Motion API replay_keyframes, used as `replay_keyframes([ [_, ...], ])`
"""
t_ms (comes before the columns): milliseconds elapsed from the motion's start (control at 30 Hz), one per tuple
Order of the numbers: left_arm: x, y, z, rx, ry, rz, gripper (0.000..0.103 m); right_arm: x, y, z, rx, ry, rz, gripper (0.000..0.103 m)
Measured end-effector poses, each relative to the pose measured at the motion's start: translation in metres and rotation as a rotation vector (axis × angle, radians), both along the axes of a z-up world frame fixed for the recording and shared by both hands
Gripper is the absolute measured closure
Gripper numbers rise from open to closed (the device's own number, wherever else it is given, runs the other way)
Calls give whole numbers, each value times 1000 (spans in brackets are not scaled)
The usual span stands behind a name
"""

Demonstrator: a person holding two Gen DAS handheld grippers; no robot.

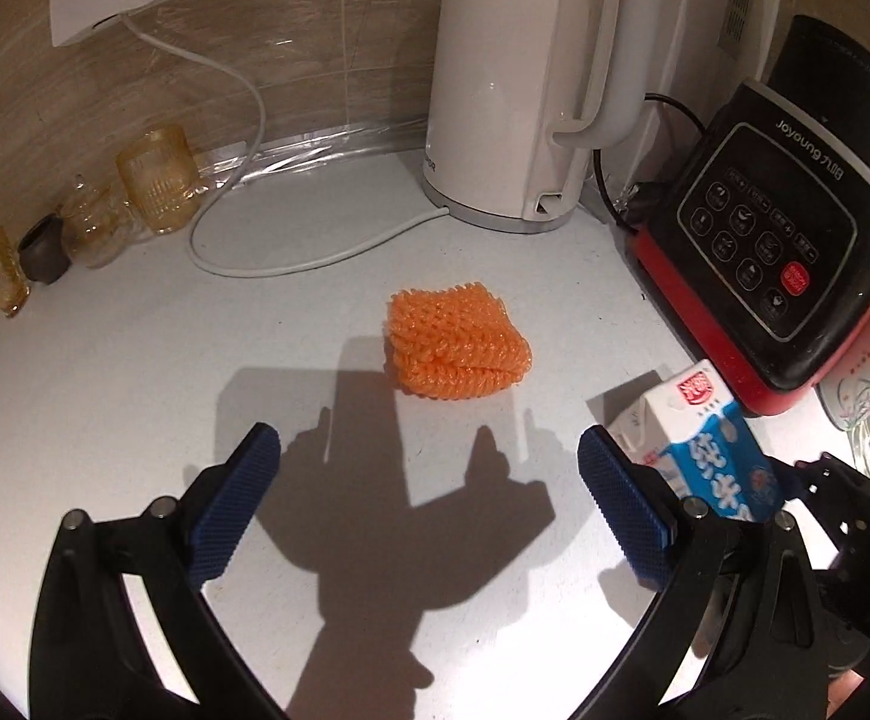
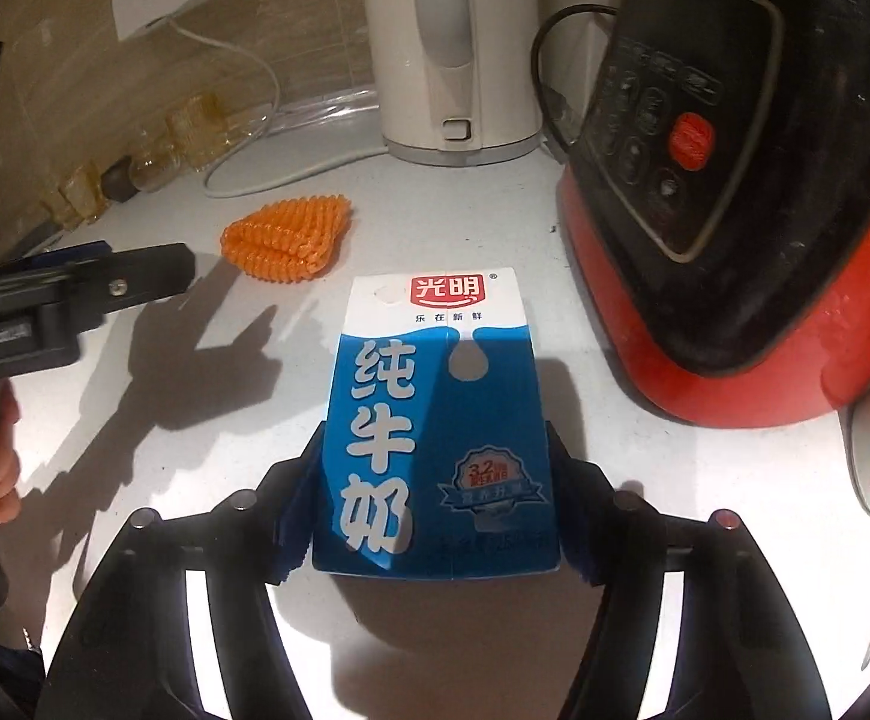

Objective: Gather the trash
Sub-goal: 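Grasp the orange foam net with the left tool while the right tool grasps the milk carton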

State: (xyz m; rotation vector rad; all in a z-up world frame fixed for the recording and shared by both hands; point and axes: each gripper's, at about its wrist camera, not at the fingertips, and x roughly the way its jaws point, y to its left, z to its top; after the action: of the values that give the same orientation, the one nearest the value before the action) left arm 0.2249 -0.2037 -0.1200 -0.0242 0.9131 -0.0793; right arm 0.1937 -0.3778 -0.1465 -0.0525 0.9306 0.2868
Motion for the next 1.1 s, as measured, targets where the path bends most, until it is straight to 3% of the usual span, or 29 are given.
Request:
replay_keyframes([
  [300,37,-19,-19,-21,26,13,8,-47,-24,25,-6,-61,-48,38],
  [500,63,-37,-33,36,35,29,11,-65,-38,30,8,-70,-67,37],
  [633,74,-42,-44,45,75,31,42,-64,-44,27,24,-66,-72,37],
  [933,70,-42,-47,116,44,22,64,-65,-42,29,36,-64,-73,37],
  [1100,55,-35,-33,117,20,16,67,-71,-36,35,33,-71,-73,37],
])
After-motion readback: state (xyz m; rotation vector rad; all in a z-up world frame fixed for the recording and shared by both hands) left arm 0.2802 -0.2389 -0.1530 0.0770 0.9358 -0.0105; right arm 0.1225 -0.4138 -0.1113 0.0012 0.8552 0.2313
